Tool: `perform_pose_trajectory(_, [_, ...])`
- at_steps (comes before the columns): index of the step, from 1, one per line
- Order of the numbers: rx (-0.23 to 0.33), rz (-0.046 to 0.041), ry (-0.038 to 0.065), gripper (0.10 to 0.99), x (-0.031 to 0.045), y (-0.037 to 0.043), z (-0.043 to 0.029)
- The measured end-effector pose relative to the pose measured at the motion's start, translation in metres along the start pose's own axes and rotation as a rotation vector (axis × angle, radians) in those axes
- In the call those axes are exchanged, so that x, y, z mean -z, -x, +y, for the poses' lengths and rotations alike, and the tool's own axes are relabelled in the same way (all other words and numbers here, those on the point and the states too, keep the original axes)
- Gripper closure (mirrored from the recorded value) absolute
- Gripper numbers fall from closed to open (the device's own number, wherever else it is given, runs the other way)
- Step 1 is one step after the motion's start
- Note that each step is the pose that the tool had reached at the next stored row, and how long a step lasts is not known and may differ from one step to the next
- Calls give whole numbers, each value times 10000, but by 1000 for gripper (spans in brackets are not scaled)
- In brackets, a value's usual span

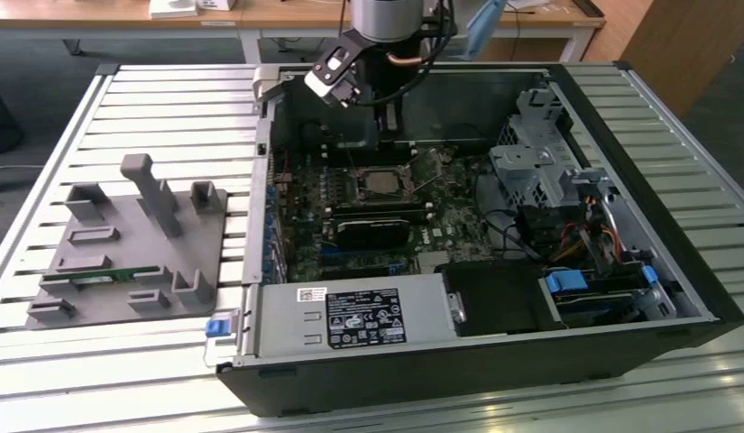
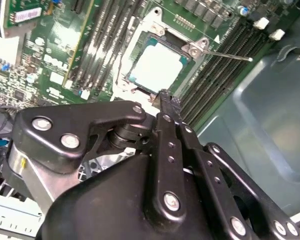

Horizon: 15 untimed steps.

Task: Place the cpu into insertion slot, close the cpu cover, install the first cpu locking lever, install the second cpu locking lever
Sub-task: 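Close the cpu cover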

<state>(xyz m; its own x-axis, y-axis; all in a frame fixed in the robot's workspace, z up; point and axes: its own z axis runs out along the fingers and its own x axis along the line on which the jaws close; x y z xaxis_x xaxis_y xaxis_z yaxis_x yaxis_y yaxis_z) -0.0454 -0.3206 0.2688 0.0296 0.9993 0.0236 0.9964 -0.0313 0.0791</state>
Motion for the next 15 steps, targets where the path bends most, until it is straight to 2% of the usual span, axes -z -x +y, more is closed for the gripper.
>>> perform_pose_trajectory(5, [-6, 2, -1, 980, 2, 107, 3])
perform_pose_trajectory(7, [-8, 6, -22, 980, 1, 127, 21])
perform_pose_trajectory(11, [-11, 1, -150, 980, -10, 126, 158])
perform_pose_trajectory(15, [-14, -3, -293, 980, -26, 120, 339])
